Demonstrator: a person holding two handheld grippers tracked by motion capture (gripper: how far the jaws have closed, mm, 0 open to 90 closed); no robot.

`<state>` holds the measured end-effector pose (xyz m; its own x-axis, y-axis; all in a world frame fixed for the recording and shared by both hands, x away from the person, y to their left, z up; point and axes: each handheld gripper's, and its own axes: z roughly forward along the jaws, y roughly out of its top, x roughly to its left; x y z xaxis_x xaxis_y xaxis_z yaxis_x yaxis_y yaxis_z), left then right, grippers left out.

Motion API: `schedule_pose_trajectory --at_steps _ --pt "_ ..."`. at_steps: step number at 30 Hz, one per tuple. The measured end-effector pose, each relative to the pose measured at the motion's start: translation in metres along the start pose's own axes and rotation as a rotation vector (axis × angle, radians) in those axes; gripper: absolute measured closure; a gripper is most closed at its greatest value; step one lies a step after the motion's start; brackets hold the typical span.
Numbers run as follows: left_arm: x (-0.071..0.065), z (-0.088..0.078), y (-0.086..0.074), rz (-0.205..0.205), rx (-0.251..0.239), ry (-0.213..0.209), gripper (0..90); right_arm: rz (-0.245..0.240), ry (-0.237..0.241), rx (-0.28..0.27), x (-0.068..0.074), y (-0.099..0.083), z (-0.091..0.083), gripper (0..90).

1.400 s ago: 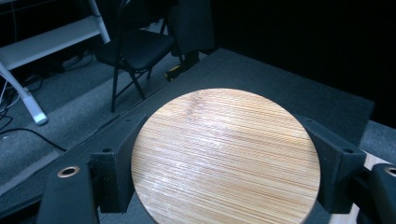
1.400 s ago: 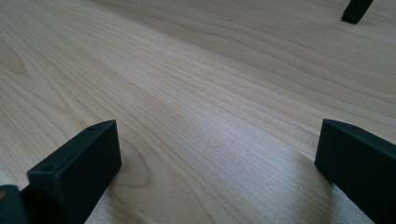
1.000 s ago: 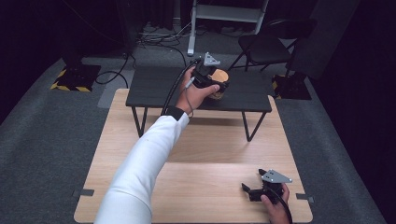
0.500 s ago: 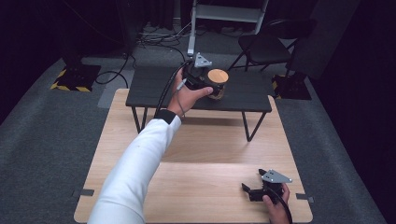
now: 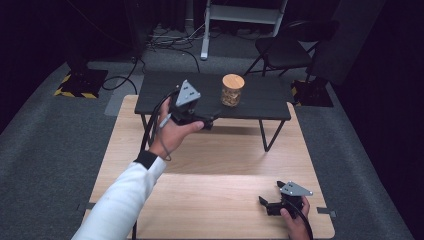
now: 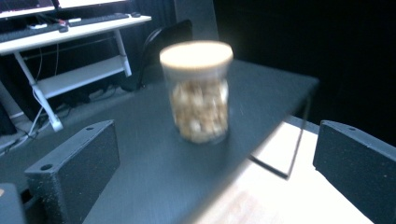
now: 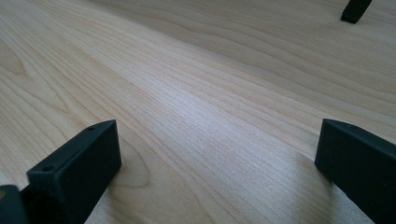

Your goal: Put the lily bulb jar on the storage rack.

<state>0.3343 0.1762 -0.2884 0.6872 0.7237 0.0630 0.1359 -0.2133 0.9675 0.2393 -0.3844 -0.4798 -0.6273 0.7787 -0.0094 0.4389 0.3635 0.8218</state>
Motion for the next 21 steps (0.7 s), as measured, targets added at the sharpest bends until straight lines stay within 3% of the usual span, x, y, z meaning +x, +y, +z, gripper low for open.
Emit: schedule_pose_trajectory --at_steps 5,13,17,21 --pt "-0.015 -0.030 -0.048 0.028 0.011 0.035 0.4 -0.001 0.000 -0.001 0.000 0.000 0.000 0.0" --pt "-0.027 -0.054 -0.122 -0.047 0.057 0.051 0.4 0.000 -0.002 -0.001 0.000 0.000 0.000 0.0" --pt "-0.033 -0.055 -0.141 -0.052 0.093 0.040 0.4 0.001 -0.003 -0.001 0.001 0.000 0.000 0.0" --pt "-0.041 -0.057 -0.156 -0.048 0.098 0.057 0.4 0.002 -0.004 -0.001 0.001 0.000 0.000 0.0"
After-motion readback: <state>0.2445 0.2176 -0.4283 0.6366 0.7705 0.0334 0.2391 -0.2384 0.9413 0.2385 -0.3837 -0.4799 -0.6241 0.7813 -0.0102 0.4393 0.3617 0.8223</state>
